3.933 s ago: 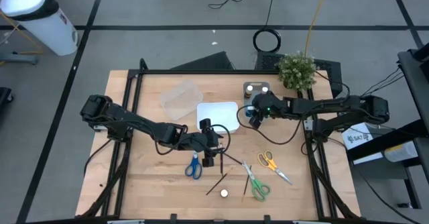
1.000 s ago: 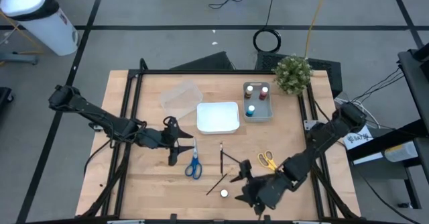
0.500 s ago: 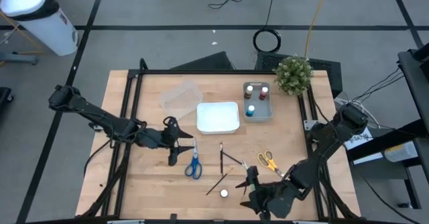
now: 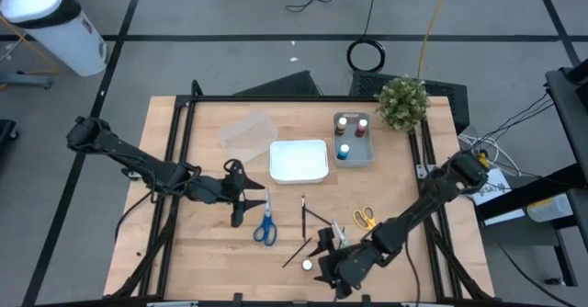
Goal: Pick & Place Paint Supplies
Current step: Put the orange paint bottle in the gray bin
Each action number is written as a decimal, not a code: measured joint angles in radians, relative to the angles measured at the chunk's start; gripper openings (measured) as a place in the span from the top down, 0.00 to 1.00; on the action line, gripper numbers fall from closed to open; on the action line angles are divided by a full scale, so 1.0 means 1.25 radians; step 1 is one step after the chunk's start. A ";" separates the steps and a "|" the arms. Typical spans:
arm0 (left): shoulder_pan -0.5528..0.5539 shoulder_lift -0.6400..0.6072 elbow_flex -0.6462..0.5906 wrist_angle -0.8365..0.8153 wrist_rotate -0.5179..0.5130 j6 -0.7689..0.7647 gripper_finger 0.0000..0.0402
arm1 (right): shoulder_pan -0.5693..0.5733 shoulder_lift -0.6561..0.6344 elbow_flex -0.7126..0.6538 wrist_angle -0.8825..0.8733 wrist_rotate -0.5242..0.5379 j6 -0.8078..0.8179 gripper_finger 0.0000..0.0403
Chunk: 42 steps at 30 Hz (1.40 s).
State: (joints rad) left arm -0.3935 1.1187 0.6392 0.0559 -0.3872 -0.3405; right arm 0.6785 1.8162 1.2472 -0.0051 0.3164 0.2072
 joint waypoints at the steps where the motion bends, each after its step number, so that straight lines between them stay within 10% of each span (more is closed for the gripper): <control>1: 0.000 0.000 0.000 0.000 -0.003 0.000 0.47 | -0.006 0.007 0.000 0.005 -0.015 0.009 0.33; 42: 0.000 0.000 0.000 0.001 -0.005 0.001 0.47 | -0.060 0.072 0.000 0.055 -0.090 -0.011 0.48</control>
State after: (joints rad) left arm -0.3935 1.1187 0.6395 0.0566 -0.3939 -0.3395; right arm 0.6037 1.9064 1.2472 0.0635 0.2039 0.1940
